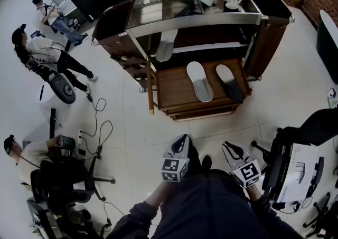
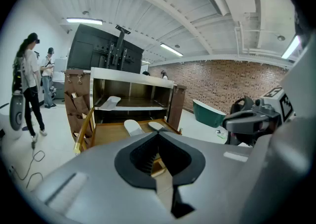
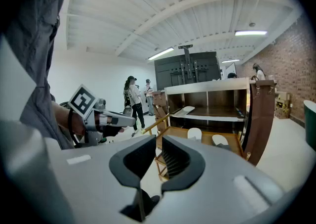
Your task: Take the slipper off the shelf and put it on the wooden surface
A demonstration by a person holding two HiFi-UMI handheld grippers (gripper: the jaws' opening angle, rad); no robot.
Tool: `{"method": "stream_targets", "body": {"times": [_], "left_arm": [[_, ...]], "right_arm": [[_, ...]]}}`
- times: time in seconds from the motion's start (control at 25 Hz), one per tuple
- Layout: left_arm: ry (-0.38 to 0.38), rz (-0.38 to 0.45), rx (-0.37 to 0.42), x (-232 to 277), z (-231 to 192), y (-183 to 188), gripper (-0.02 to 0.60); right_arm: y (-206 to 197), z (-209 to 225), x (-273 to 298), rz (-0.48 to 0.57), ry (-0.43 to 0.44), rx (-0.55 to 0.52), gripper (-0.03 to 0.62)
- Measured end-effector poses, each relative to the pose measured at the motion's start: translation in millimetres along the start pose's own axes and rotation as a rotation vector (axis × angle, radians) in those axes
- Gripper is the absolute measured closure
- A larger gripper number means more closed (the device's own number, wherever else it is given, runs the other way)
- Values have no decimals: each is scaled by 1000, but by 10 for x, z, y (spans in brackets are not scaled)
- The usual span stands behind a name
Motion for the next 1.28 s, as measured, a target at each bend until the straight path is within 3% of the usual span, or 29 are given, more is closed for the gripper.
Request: {"method": "stream_targets", "body": {"times": [0.32, 0.6, 0.84, 0.92, 1.0, 1.28], "left_arm": [[113, -9, 87, 1370, -1091, 694, 456], [290, -113, 227, 3216, -2465, 1352, 407], [403, -256, 209, 4481, -3497, 1659, 407], [411, -317, 225, 4739, -3669, 1631, 415], [428, -351, 243, 4886, -3769, 1618, 552], [428, -261, 66, 4546, -3652, 1673, 558]], "right_arm": [[-17, 508, 386, -62, -56, 24, 572], [185, 1185, 774, -131, -209, 97, 574], [462, 1537, 1012, -196, -326, 155, 579], [477, 1553, 1079, -211, -345, 178, 579], [447, 1556, 1136, -221, -355, 196, 579], [287, 1489, 1035, -205, -373, 251, 587]]}}
Point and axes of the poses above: the fingertips, and each gripper's own axes: x forward along the fingers, z to its right, y out of its top, the point moved 7 cm from there along -x, backward along the fingers, and after that the axes turned 1 degree about -x, right-handed, at the moved point
